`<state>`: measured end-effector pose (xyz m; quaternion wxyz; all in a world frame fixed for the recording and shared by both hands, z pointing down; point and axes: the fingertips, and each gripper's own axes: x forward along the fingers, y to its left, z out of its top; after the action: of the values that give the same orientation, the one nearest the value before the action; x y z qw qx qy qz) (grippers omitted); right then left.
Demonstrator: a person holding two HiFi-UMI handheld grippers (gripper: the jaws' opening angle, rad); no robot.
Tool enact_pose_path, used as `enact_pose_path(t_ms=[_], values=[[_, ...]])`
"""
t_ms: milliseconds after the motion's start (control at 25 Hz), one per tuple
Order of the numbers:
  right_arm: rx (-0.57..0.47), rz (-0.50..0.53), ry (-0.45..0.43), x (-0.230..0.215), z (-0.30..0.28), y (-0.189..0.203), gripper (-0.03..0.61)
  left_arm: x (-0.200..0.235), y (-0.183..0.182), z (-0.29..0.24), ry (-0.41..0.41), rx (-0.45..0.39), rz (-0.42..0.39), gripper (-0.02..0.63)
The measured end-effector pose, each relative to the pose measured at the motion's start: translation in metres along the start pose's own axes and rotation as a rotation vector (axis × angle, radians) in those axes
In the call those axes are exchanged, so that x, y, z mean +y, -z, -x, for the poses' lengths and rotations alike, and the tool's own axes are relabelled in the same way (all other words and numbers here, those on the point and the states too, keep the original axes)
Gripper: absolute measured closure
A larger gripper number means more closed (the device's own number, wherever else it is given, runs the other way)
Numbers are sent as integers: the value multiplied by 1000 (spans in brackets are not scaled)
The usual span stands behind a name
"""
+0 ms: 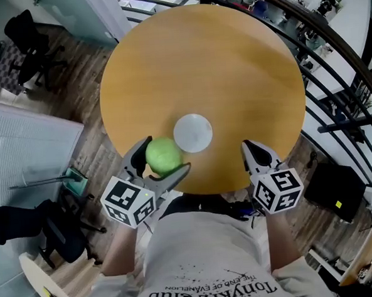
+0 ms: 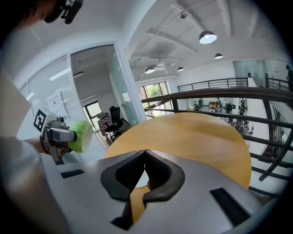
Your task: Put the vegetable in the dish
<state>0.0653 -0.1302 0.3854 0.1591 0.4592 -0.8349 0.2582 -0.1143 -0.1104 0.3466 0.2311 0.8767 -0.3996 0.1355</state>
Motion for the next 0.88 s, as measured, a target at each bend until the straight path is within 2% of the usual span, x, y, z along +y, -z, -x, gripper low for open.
enact_pose_path(t_ms=[520, 880], values=[[4, -27, 17, -17, -30, -6, 554, 30, 23, -34, -13, 70, 3, 123], [26, -60, 26, -17, -36, 14, 554, 41, 50, -62, 10, 137, -1, 123]])
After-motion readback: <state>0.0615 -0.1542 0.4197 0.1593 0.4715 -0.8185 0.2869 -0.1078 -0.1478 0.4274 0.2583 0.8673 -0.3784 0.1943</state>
